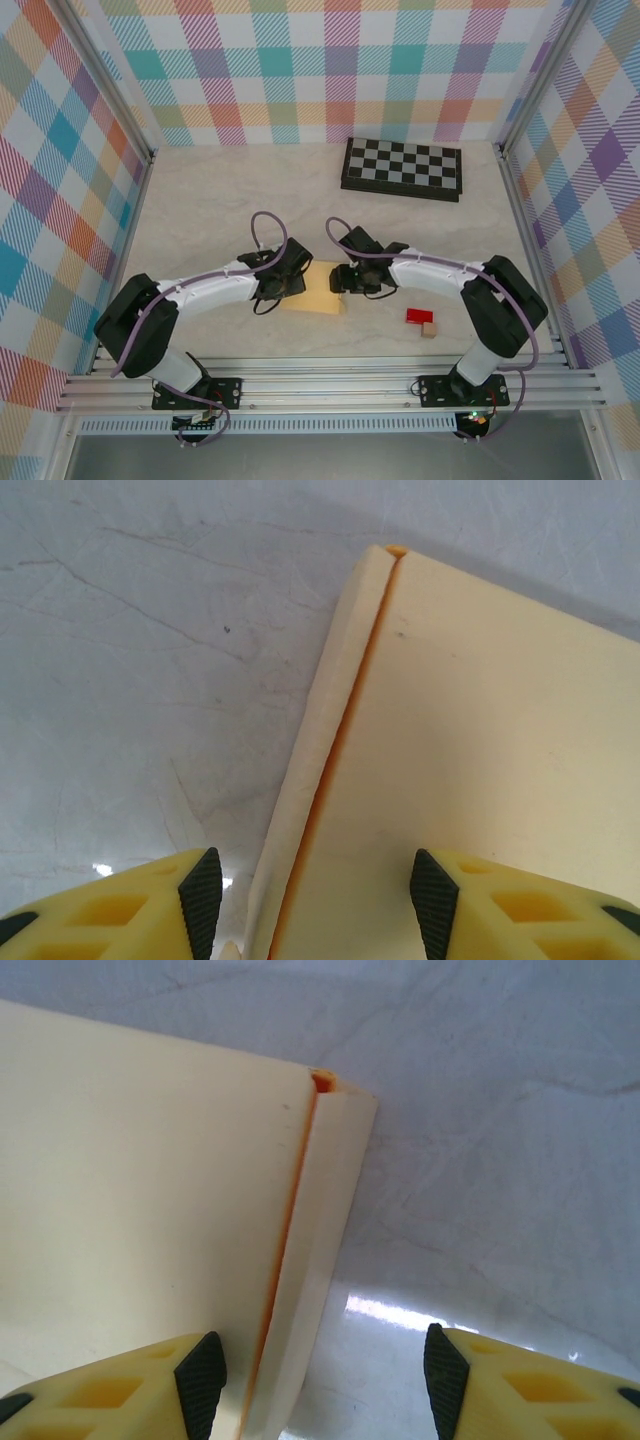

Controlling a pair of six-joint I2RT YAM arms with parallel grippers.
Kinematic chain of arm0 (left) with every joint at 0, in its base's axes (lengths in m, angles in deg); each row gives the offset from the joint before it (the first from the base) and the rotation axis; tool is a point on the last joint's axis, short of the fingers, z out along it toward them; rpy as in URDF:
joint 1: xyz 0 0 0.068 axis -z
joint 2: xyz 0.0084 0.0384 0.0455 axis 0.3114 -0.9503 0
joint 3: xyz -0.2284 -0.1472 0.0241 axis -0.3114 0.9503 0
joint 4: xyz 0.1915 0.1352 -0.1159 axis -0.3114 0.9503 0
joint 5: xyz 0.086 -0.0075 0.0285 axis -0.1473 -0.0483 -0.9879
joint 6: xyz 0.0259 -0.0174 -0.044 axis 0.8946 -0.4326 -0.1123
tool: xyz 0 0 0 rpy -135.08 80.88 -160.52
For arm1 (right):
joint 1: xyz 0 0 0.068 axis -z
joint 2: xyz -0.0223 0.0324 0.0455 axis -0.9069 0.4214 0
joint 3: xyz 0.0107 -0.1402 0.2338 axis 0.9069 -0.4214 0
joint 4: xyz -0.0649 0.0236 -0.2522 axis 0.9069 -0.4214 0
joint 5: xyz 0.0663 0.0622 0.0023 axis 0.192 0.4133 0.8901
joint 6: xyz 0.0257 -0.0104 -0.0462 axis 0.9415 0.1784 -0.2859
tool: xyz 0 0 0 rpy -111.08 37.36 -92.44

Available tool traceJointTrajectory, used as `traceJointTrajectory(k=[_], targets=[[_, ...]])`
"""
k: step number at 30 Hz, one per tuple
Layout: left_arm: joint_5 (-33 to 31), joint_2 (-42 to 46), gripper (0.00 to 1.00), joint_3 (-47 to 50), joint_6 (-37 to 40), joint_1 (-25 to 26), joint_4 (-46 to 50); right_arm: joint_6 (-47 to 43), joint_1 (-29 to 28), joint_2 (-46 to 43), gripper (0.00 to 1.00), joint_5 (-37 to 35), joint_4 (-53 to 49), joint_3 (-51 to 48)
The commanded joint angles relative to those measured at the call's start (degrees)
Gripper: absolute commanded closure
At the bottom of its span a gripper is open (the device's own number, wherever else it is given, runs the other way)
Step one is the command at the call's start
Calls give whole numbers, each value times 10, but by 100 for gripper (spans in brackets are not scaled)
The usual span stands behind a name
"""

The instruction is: Fold the paper box

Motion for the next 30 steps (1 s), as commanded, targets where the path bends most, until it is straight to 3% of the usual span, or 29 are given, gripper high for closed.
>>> traceJointTrajectory(k=[1,10,17,22,25,30], targets=[[14,-35,44,-20,21,-27,-12,-29,36,50,42,-19,-10,16],[48,-108,45,-123,54,-75,-4,-58,90,106,43,-2,-20,103],[56,-112,44,-117,34,-80,-15,-72,97,75,42,49,-50,125],[99,-88,28,-128,19,-108,-25,-83,97,74,42,55,-46,117],[130,-78,3,-138,-5,-117,-45,-82,97,80,43,64,-37,115],[182,-79,0,-139,-60,-114,-82,-80,97,81,43,67,-37,119]])
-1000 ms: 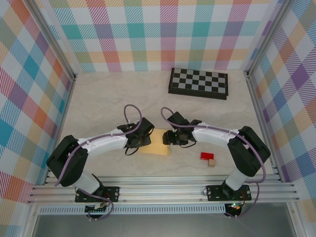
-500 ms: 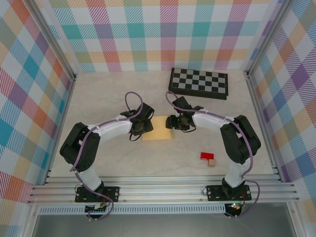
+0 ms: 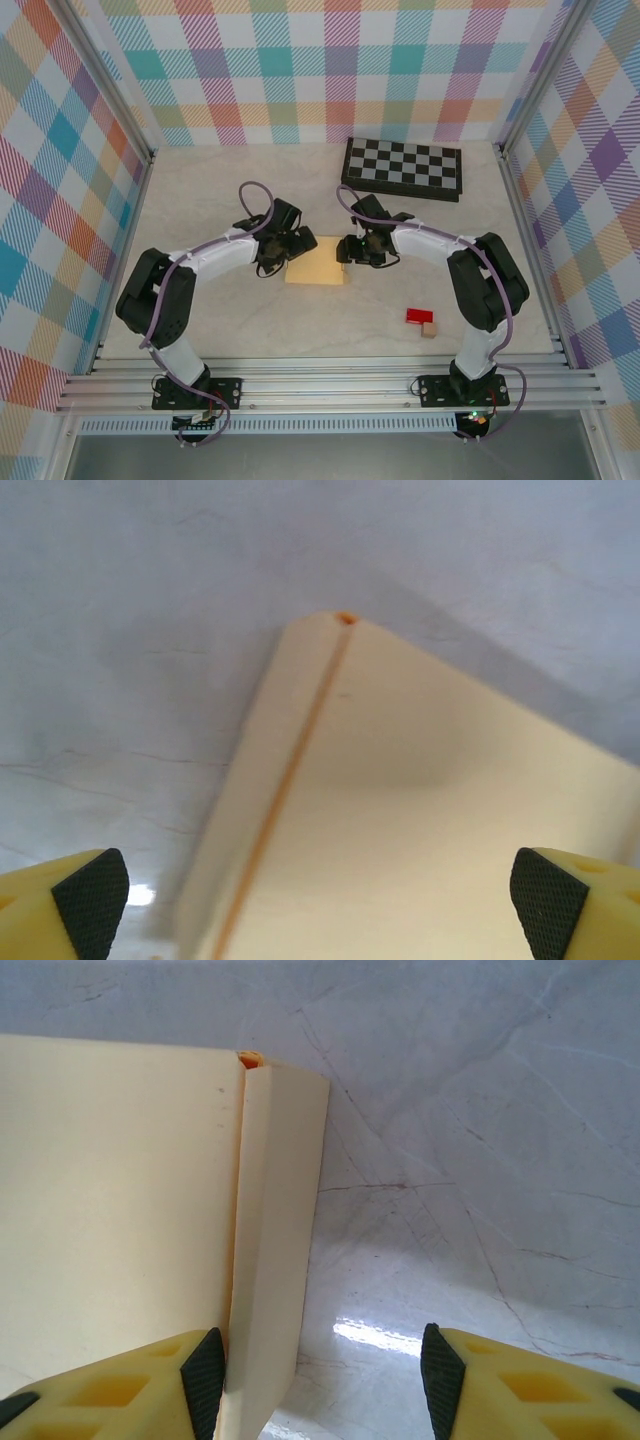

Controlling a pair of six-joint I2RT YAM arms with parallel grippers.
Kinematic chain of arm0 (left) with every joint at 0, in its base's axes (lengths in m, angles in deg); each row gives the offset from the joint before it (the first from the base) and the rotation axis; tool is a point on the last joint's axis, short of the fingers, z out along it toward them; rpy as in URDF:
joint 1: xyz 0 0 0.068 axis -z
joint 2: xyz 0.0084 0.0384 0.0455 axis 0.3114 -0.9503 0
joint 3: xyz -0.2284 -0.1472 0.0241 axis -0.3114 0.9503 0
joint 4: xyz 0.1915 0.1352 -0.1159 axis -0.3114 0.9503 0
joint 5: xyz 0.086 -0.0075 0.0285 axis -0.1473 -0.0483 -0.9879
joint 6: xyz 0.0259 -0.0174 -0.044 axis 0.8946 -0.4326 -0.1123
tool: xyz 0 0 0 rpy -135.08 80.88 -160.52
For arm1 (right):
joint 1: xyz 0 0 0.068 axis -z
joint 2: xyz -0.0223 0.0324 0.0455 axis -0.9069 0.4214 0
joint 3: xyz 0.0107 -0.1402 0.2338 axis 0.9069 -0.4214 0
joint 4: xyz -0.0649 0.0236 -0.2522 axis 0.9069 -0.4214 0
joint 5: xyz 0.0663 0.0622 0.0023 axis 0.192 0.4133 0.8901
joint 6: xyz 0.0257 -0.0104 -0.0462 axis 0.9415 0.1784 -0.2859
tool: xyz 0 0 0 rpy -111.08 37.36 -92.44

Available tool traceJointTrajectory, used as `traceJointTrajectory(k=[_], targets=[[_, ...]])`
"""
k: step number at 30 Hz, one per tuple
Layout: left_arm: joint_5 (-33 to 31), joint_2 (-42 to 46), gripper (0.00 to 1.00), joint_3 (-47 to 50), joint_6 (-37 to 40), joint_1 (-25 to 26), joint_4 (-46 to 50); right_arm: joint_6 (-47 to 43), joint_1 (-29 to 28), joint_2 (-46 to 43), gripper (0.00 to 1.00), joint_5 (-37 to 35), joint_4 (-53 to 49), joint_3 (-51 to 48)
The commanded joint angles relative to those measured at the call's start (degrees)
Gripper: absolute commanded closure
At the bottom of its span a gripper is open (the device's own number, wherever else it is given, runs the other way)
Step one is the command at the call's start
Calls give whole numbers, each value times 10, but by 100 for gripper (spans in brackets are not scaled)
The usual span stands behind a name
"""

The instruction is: Fold the paper box

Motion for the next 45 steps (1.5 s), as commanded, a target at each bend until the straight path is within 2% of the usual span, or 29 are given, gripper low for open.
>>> traceJointTrajectory(k=[1,5,10,19,28,33,40,45], targets=[[52,14,0,-13,-52,4,-26,-10,0,-7,43,12,-9,7],[49,18,0,11,-104,25,-41,-14,0,-8,43,12,-11,10],[17,3,0,-7,-94,33,11,-12,0,-4,43,18,-9,11],[42,-6,0,-7,-155,40,62,-6,0,-4,44,19,-3,-4],[60,-29,0,-28,-205,55,70,3,0,-7,45,29,12,-24],[54,-52,0,-51,-200,60,99,3,0,-10,45,28,14,-29],[-14,-60,0,-62,-165,60,155,-9,0,-16,44,17,5,-29],[0,-68,0,-52,-172,59,140,-15,0,-21,44,10,-2,-25]])
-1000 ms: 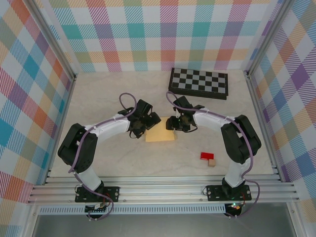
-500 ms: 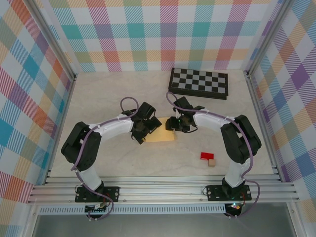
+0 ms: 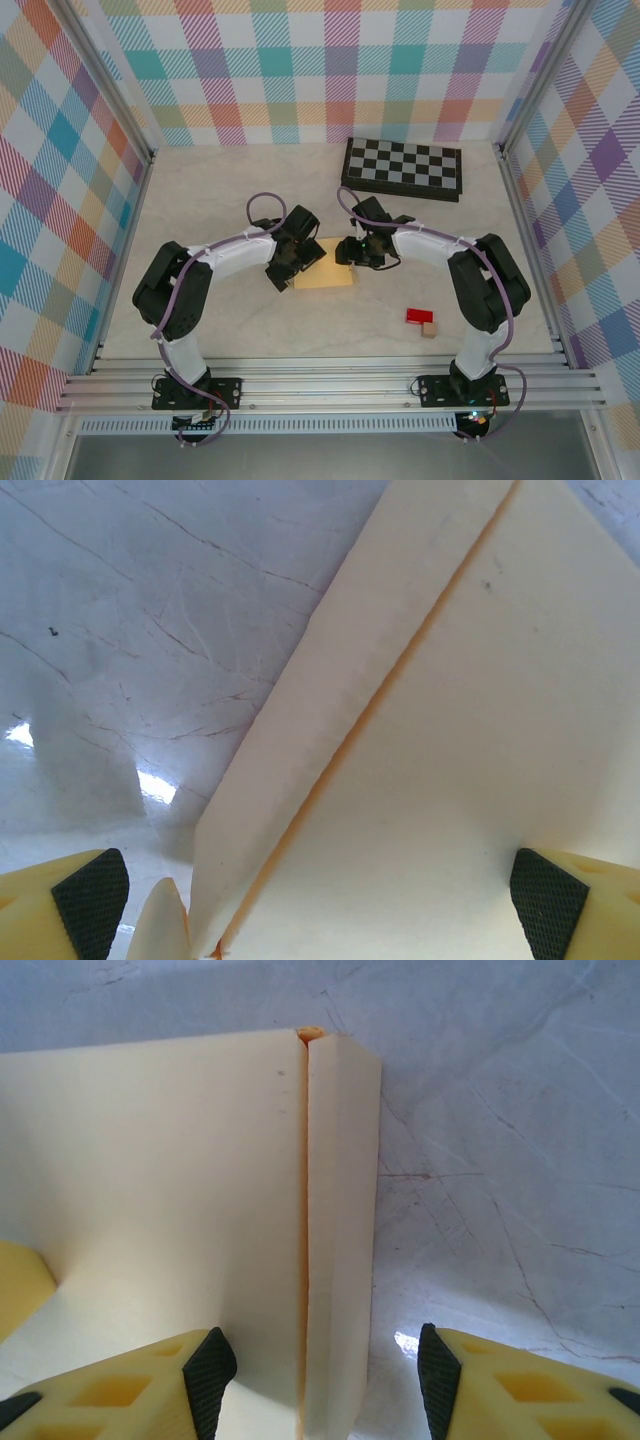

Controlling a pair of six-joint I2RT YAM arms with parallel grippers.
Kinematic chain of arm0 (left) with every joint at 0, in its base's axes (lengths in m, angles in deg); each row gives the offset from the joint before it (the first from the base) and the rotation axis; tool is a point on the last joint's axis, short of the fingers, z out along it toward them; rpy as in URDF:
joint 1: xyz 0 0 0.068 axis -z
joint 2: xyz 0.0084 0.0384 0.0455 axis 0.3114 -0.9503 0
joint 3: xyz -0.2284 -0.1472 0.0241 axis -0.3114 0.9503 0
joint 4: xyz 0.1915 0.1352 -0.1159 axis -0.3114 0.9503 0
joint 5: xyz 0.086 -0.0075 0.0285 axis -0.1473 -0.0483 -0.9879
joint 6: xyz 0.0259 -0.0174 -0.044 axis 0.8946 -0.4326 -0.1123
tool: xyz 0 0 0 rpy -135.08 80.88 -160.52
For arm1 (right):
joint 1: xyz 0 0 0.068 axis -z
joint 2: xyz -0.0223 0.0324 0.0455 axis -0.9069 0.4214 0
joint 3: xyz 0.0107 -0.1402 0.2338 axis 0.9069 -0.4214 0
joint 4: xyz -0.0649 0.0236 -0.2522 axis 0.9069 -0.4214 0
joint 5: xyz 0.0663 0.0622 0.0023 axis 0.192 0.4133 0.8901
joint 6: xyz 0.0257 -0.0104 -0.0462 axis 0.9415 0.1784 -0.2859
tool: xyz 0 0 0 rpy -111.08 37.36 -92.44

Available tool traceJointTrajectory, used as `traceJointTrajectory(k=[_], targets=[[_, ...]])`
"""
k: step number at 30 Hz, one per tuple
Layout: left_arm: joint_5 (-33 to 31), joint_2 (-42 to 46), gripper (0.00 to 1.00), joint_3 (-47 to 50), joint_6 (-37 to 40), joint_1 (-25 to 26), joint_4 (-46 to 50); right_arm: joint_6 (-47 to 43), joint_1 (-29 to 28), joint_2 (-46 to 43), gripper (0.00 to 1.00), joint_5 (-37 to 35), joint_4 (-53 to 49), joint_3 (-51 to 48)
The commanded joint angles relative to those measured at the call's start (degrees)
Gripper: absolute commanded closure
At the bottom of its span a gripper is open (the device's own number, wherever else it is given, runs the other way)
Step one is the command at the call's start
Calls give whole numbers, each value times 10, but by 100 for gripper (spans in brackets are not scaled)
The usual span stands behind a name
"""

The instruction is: Fold the paper box

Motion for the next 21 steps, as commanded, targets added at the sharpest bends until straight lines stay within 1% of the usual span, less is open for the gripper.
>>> traceJointTrajectory(k=[1,5,10,14,17,21], targets=[[-1,-14,0,2,-2,5,14,-14,0,-14,44,-5,-23,-6],[18,-18,1,-1,-13,6,5,-12,0,-11,44,-2,-22,-5],[12,-21,1,-8,-16,7,15,-9,0,-8,44,-1,-21,-7],[21,-27,7,7,-26,6,-6,-9,0,-7,45,0,-19,-8],[26,-29,8,11,-32,8,-16,-9,0,-7,45,-2,-20,-9],[15,-29,8,12,-30,8,-9,-10,0,-9,45,-4,-21,-9]])
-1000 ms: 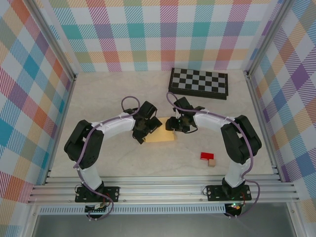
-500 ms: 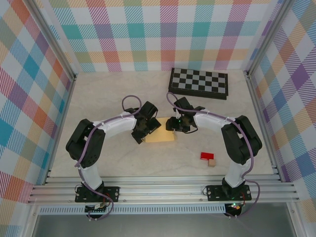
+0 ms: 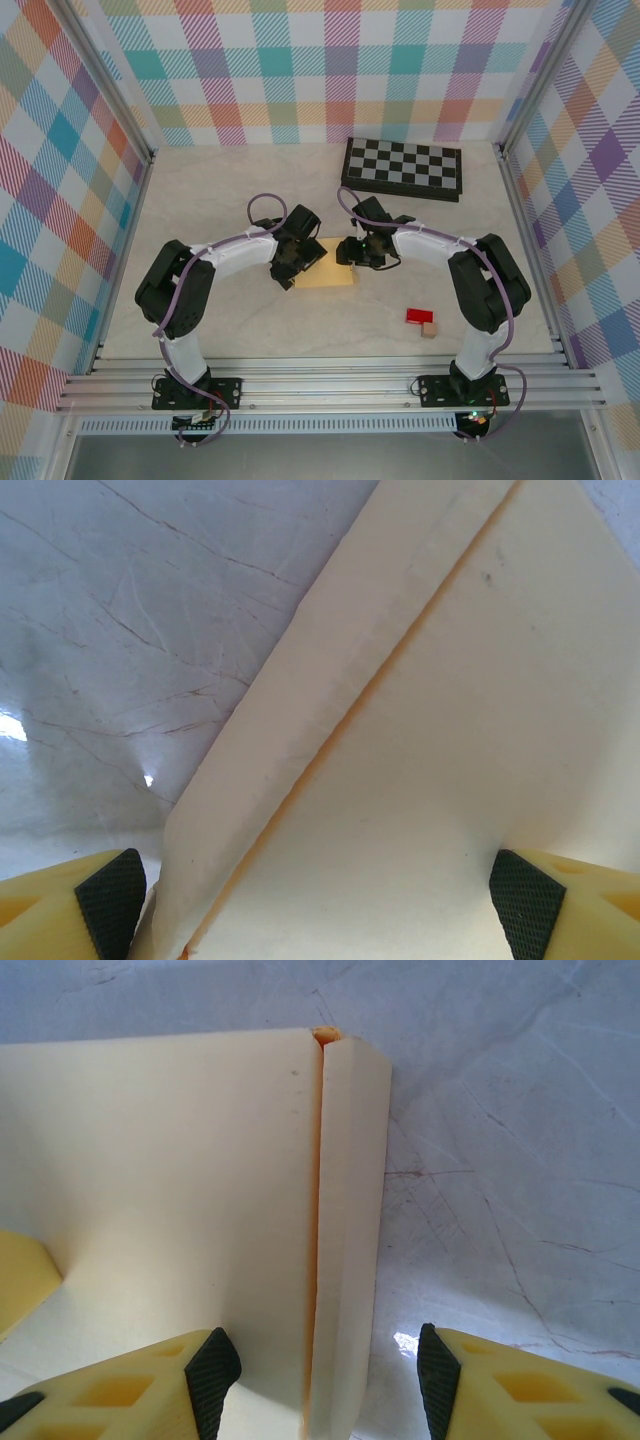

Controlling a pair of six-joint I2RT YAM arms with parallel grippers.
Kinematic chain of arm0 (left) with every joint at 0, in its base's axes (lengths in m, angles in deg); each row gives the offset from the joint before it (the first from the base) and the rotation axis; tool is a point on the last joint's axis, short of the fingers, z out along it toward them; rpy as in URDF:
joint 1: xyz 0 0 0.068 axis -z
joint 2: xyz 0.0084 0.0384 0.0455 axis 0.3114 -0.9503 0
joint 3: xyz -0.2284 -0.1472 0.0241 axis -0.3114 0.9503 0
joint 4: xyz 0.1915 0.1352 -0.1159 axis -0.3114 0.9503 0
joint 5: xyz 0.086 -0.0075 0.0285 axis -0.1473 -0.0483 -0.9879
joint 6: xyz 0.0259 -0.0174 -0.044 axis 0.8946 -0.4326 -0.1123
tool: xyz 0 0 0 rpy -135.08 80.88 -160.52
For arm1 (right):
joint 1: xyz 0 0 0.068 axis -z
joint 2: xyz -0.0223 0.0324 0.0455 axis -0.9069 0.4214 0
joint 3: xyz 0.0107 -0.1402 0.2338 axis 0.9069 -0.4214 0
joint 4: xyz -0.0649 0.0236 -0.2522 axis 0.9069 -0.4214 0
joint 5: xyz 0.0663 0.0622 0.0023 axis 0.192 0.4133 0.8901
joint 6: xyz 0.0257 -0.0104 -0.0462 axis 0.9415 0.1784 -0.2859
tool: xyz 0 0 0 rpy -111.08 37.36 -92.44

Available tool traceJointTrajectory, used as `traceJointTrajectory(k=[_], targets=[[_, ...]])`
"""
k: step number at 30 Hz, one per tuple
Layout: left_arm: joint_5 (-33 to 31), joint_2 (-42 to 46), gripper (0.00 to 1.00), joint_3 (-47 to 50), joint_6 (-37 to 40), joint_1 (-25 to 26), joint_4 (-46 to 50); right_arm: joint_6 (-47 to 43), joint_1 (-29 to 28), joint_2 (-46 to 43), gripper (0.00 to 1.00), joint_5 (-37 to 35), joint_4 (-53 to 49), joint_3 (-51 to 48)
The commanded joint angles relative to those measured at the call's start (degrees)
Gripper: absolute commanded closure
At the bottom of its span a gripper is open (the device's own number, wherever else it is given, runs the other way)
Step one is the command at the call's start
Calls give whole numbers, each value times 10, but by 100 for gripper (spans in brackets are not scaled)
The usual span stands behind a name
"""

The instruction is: Fold the paper box

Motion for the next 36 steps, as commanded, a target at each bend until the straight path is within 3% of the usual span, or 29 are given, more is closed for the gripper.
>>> traceJointTrajectory(k=[1,13,18,24,36], targets=[[-4,-19,8,14,-7,8,13,-10,0,-10,44,-3,-18,-10],[-20,-32,8,25,5,8,21,-23,5,-68,41,-11,-71,11],[-21,-32,8,25,5,8,20,-9,5,-88,41,18,-84,0],[-24,-32,8,25,6,8,21,38,5,-98,45,74,-31,-55],[-25,-29,8,28,6,8,22,80,4,-69,56,118,36,-93]])
